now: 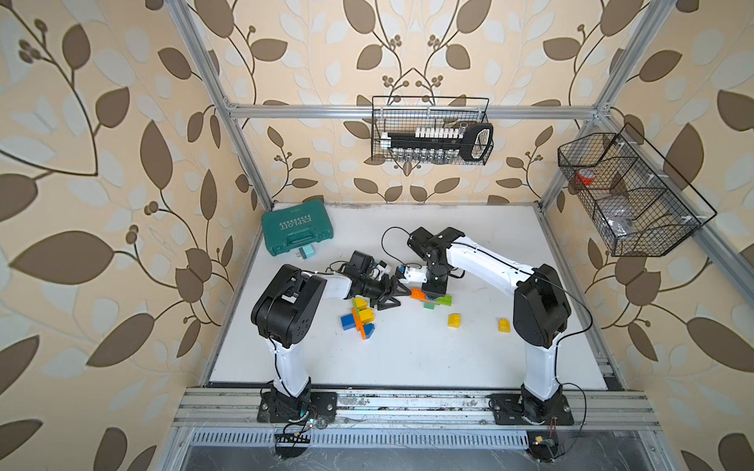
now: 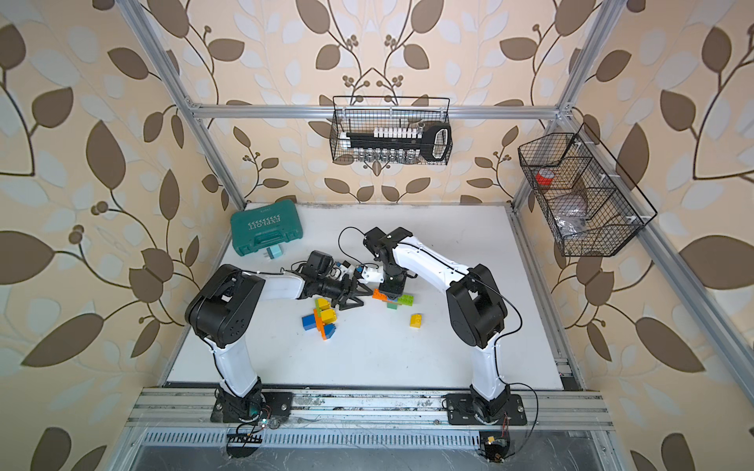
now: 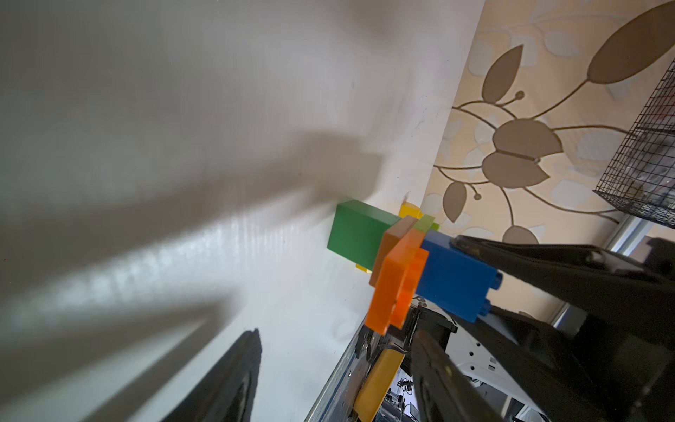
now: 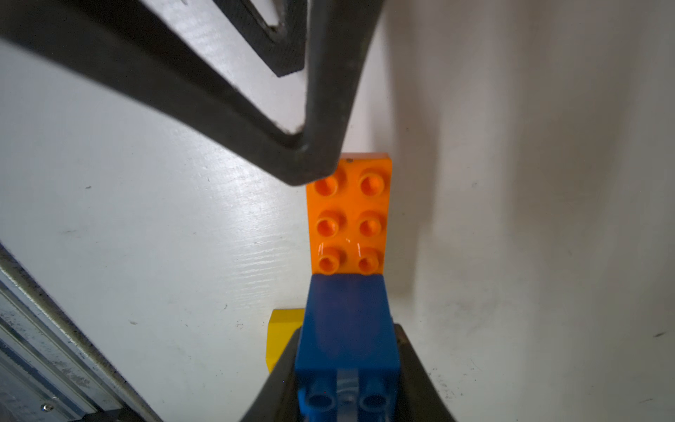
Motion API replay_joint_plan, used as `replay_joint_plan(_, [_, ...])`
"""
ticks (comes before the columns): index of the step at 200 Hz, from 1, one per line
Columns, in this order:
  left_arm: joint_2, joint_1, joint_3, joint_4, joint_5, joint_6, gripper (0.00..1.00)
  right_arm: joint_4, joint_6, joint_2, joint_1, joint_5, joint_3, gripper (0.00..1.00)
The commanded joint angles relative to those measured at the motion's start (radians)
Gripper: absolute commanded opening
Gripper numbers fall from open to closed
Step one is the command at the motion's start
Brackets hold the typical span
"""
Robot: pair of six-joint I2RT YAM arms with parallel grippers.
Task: Assemble a fork with lego
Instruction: Assemble the lego brick with the lego brick.
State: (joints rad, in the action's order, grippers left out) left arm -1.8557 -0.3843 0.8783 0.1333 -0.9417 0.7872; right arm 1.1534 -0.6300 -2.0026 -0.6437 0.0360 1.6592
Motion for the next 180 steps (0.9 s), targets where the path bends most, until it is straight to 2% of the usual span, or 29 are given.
replay_joint_plan(1, [0.057, 0.020, -0.015, -0.010, -0.010, -0.030, 0.68, -0.072, 0.021, -0.137, -0.005, 0.009, -0.113, 0.23])
replay_joint_plan(67, [0.095, 0.083, -0.021, -0.055, -0.009, -0.060, 0.68, 0.006, -0.115, -0.050, -0.026, 0.011, 0.052, 0.22])
replay_joint_plan(136, [0.121, 0.116, -0.039, -0.064, -0.012, -0.071, 0.68, 0.061, -0.142, -0.123, -0.039, -0.013, 0.131, 0.26])
replay_joint_plan(158, [0.124, 0.117, -0.036, -0.069, -0.014, -0.075, 0.68, 0.064, -0.123, -0.135, -0.039, -0.032, 0.126, 0.31])
replay_joint_plan(180, [0.121, 0.117, -0.036, -0.072, -0.014, -0.078, 0.69, 0.037, -0.121, -0.100, -0.039, -0.062, 0.124, 0.43])
